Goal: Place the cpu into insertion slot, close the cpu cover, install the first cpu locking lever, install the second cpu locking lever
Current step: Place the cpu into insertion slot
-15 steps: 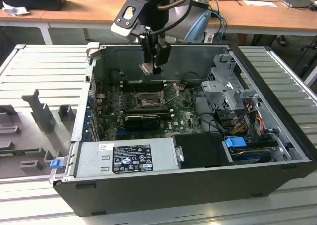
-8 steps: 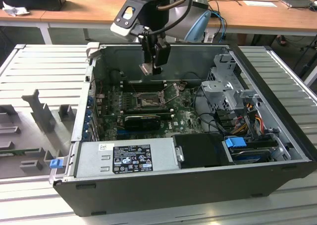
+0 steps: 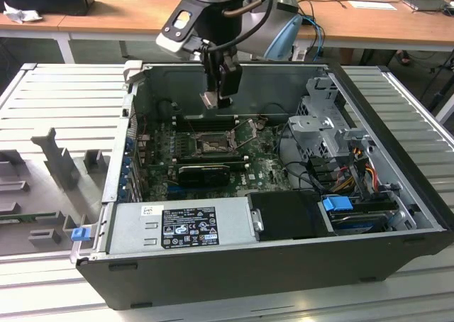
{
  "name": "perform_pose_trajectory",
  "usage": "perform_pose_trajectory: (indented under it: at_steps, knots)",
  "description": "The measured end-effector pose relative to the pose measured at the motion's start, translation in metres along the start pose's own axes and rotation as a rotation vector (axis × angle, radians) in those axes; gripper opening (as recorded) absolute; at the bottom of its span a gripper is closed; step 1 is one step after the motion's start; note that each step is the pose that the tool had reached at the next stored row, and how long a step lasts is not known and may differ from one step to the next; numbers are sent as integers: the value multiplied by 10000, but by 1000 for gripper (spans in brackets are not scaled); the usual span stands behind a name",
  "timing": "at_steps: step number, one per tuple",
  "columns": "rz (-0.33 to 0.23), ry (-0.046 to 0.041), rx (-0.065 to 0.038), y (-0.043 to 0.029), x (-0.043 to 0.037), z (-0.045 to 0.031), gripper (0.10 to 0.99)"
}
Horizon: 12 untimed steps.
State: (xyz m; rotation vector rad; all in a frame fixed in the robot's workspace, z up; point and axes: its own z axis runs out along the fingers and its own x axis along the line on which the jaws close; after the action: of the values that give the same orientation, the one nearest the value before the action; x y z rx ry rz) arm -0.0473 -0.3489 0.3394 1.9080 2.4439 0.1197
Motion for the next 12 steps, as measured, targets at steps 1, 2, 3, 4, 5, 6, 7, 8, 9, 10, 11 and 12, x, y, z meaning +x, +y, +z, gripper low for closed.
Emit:
perform_pose_trajectory:
  at_steps: [1, 2, 3, 4, 5, 6, 7, 8, 9, 10, 11, 12]
  knots:
    - [80, -7, -1, -1, 0, 4, 529]
    - [171, -14, -2, -1, 0, 9, 529]
    - [250, -21, -3, -2, 0, 14, 529]
    - [351, -30, -5, -2, 0, 20, 529]
    - [415, -35, -6, -2, 0, 23, 529]
    - [483, -41, -6, -3, 0, 26, 529]
    - [516, -43, -8, -3, 0, 29, 529]
    - [521, -43, -6, -4, -1, 37, 529]
    - [522, -49, -1, -4, -1, 46, 529]
    - [520, -60, 1, -5, -1, 54, 529]
    - [520, -65, 2, -6, -1, 61, 529]
    - [520, -68, 3, -6, -1, 64, 529]
